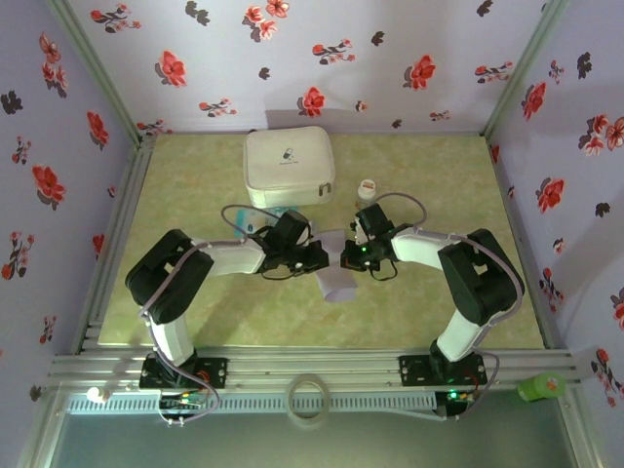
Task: Fold a paper plane with a square sheet of paper (pick it up from the middle)
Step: First fold the square sheet of paper in half at the center of the table.
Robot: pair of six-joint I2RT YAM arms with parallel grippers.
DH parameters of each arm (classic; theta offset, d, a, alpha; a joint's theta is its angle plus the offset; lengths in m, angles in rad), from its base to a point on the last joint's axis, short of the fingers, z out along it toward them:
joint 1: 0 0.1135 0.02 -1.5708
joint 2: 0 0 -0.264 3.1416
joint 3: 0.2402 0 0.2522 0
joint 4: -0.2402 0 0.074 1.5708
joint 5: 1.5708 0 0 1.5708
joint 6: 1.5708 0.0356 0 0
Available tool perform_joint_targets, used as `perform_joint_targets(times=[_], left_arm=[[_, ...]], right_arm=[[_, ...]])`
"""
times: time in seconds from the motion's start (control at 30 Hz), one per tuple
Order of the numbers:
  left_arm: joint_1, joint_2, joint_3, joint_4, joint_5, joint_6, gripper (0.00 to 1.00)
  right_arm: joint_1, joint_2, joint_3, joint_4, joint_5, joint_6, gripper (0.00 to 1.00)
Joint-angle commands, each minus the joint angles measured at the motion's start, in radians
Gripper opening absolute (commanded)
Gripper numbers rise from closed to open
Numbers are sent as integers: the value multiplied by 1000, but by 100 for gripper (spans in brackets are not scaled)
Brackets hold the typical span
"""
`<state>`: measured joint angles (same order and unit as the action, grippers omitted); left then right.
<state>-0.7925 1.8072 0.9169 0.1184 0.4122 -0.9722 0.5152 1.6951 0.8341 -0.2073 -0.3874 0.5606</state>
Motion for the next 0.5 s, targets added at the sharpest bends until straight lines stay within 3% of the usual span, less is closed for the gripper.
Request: perform_joint_targets(times=[0.0, 0.2, 0.47], left_arm=[[-4, 27, -42, 23, 17, -36, 0], [-2, 24, -76, -65, -35, -4, 0], [-8, -42, -83, -47, -40, 23, 0]], right_arm=[[-14, 22, -39, -87, 111, 12, 0], [-14, 23, -38, -88, 111, 14, 0], [-14, 14, -41, -93, 128, 18, 0]])
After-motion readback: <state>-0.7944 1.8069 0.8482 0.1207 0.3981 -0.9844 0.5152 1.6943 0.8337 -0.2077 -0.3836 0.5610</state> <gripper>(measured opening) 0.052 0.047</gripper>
